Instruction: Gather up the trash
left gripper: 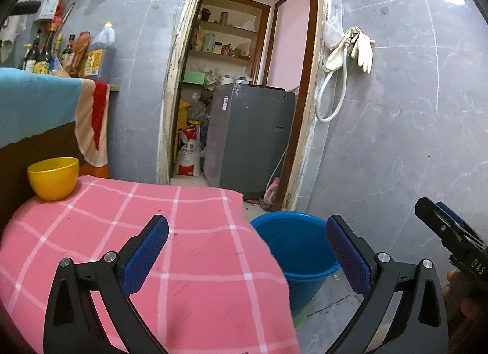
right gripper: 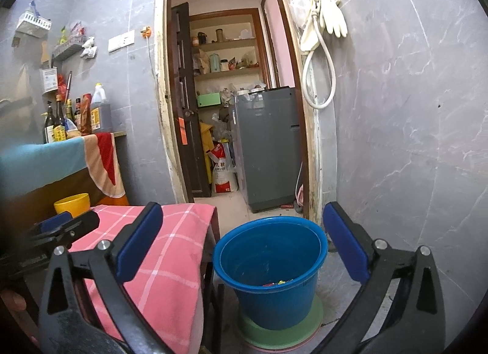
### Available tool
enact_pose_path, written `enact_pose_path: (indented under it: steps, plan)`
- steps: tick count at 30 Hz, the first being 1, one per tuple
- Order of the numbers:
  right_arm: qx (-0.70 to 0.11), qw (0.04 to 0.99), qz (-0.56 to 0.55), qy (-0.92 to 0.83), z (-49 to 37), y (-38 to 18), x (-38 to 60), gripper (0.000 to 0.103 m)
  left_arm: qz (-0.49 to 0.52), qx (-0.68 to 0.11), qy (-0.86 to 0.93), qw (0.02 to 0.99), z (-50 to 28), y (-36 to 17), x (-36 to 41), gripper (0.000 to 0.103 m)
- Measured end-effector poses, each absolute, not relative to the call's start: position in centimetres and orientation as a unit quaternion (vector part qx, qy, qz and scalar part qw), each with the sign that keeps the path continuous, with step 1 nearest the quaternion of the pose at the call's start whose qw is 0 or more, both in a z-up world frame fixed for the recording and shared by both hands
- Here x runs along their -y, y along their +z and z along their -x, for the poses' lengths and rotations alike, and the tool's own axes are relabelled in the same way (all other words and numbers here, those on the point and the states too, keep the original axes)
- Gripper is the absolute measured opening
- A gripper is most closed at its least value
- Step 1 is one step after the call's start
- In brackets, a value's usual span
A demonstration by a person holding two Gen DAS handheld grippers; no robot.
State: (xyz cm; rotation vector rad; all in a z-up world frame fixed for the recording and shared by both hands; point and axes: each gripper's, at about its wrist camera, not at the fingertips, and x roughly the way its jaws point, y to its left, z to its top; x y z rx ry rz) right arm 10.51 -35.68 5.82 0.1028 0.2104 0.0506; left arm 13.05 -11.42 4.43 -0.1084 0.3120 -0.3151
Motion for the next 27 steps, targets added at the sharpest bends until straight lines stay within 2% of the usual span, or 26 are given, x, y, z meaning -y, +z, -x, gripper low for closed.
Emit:
enact_pose_path:
  steps: [14, 27]
  plan:
    - [-0.098, 0.994, -0.041, 0.022, -5.2, 3.8, 33.5, 0.102, 0.024, -0.132, -0.121, 0.984, -6.9, 2.4, 9.7, 0.101]
    - [-0.117, 0.992, -0.035, 0.019, -4.2, 2.1, 33.1, 0.102, 0.027, -0.137, -0.103, 0.985, -5.4, 0.6, 9.0, 0.101]
